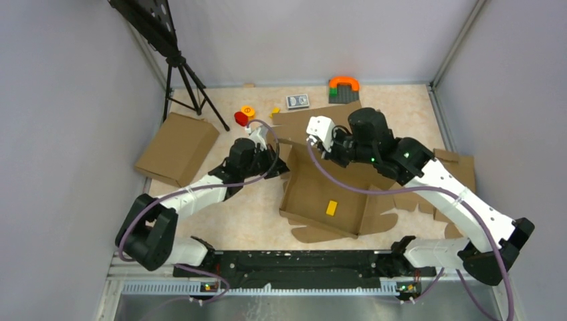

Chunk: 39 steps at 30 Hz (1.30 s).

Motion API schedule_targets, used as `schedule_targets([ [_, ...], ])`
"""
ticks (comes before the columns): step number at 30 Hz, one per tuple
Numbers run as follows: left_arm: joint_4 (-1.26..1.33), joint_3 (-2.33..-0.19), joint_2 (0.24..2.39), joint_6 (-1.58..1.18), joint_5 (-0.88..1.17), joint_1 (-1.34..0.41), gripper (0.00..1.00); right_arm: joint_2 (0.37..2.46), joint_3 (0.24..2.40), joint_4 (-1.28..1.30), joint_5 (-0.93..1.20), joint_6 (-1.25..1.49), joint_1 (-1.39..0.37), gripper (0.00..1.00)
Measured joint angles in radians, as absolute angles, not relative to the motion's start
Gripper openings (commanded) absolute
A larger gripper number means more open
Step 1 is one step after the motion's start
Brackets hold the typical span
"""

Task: Fold the paper box
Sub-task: Close the paper box at the center of the board.

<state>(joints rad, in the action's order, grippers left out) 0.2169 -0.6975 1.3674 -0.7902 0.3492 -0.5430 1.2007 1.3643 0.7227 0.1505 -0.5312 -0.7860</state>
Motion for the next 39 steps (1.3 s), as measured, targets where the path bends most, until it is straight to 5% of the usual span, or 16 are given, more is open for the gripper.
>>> schedule_targets([
  [12, 0.074, -0.600, 1.206, -0.738, 0.265, -0.552, 0.09, 1.149, 1.309, 0.727, 0.189, -0.523, -0.816, 0.00],
  [19, -0.071, -0.530, 0.889, -0.678, 0.159, -0.551, 0.63, 1.150, 1.309, 0.728, 0.189, -0.524, -0.818, 0.00],
  [22, -0.069, -0.499, 0.753, -0.623, 0.164, -0.551, 0.74, 1.150, 1.309, 0.730, 0.189, -0.524, -0.823, 0.00],
  [30, 0.009, -0.488, 0.597, -0.450, 0.213, -0.551, 0.78, 1.153, 1.309, 0.733, 0.189, -0.524, -0.828, 0.00],
  [39, 0.077, -0.634, 0.699, -0.183, 0.262, -0.551, 0.80, 1.153, 1.309, 0.738, 0.189, -0.524, -0.832, 0.00],
])
